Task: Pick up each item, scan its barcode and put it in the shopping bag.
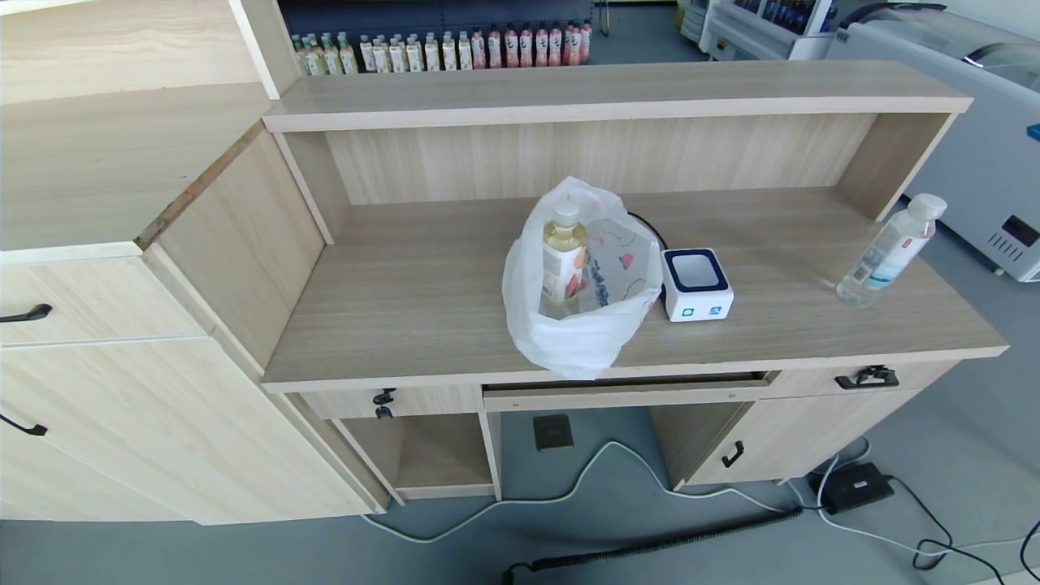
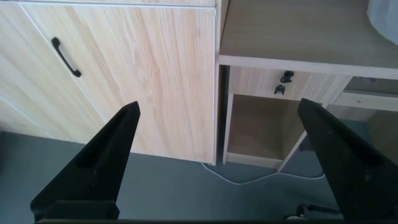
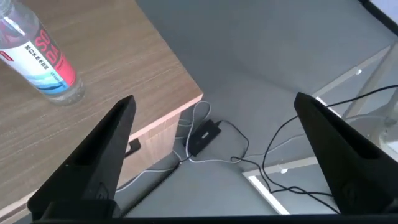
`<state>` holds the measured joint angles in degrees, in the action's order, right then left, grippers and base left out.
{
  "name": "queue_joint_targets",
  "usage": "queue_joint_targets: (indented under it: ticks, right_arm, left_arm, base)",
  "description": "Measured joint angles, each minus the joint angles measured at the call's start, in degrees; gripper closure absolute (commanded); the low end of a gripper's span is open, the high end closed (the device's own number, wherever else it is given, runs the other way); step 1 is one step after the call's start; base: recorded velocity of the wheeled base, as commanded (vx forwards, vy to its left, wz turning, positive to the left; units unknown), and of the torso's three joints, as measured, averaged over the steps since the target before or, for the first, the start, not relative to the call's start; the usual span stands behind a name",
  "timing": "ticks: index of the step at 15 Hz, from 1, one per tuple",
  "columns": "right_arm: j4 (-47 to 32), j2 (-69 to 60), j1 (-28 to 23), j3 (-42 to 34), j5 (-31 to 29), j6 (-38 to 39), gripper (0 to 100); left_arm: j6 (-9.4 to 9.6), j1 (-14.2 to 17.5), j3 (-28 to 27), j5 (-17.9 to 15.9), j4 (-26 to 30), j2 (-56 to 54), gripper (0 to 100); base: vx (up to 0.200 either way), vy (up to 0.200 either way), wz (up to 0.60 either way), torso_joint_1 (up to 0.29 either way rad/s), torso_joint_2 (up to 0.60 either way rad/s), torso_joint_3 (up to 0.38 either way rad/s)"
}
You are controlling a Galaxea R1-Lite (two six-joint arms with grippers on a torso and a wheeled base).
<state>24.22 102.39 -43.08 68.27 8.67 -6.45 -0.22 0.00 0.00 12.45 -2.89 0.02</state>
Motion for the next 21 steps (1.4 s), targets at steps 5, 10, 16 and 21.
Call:
queue_joint_targets:
  ticks: [5,10,16,21]
  right_arm:
    - [10.5,6.8,3.7,1.7,1.3,-4.1,0]
    - [15.1,12.5,8.6,4.5,1.3,-4.6,0]
    - [16.1,18.2,13.0,6.4,1.2,-3.6,0]
    - [15.8,22.1,17.0,11.4,-1.2,-2.6,0]
  left_arm:
    - [-0.02,0.0,0.0,0.0,0.0,0.0,0]
    - [0.0,0.0,0.0,0.0,0.0,0.0,0]
    - [-0.02,0.0,0.0,0.0,0.0,0.0,0]
    - [-0.02,0.0,0.0,0.0,0.0,0.0,0]
  base:
    - [0.0,0.0,0.0,0.0,0.0,0.0]
    - [0.0,0.0,0.0,0.0,0.0,0.0]
    - [0.0,0.0,0.0,0.0,0.0,0.0]
    - [0.0,0.0,0.0,0.0,0.0,0.0]
